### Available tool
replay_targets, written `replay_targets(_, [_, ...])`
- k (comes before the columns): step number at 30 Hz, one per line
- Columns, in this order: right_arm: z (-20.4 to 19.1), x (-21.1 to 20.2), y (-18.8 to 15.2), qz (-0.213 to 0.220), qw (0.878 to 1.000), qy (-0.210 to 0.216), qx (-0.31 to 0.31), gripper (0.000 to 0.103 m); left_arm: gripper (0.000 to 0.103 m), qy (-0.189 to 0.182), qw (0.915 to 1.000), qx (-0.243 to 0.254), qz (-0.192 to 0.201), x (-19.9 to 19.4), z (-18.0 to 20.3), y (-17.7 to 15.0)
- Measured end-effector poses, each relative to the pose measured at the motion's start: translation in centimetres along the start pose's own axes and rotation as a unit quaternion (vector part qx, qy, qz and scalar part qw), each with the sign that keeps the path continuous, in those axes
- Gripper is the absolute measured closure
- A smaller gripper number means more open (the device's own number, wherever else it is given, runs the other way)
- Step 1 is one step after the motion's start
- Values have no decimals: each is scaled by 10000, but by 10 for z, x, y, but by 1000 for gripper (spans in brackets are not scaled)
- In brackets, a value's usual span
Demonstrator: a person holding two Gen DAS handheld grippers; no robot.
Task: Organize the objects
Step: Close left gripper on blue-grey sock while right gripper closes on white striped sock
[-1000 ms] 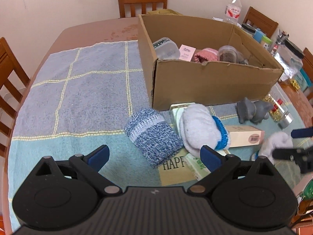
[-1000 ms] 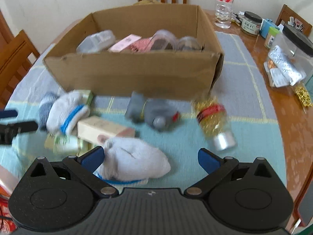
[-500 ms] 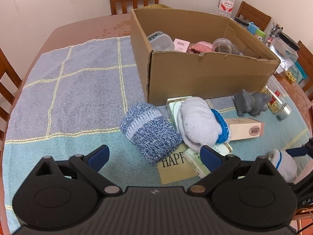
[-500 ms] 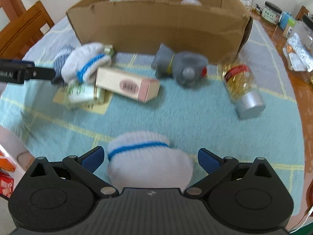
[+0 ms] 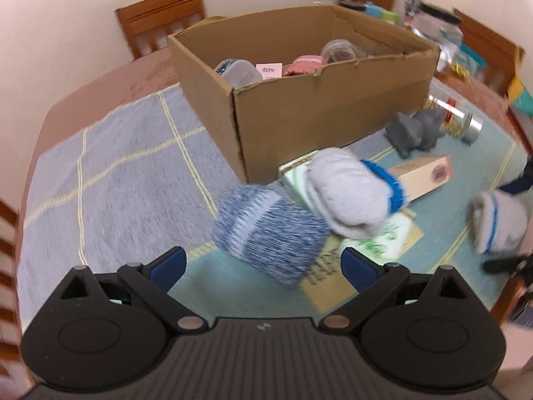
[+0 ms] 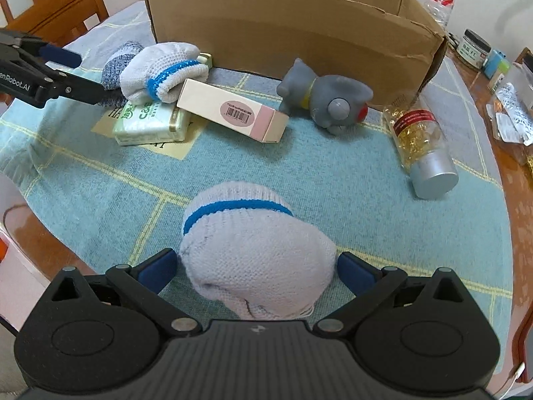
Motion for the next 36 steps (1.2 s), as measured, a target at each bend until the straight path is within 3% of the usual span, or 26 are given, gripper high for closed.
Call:
replay_targets(6, [2, -2, -1, 34, 10000, 2, -3, 0, 4, -391, 9972, 627, 103, 25, -2, 5])
replay_targets(13, [2, 0, 0, -15, 10000, -29, 41, 0, 7, -1000, 9894, 1031, 195, 44, 10, 9])
replay_targets(20, [2, 0, 1, -51, 9999, -87, 126, 0, 11, -1273, 9875, 918, 149, 47, 9, 4])
replay_targets(22, [2, 0, 0, -47, 9998, -107, 153, 0, 16, -1343, 9872, 849, 148, 47, 9, 6])
replay_targets(36, [3, -1, 1, -229, 9987, -265, 357, 0, 23, -1357, 9883, 692, 75, 43, 5, 6])
Point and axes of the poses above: each gripper's, at about its wrist camera, not at the fingertips, and x roughly the way its jaws point, z to its right, y to its top, the point moved 10 cm from there along x, roughly the way its jaws point, and after that the axes turned 5 degrees about z, right-handed, at the moved point
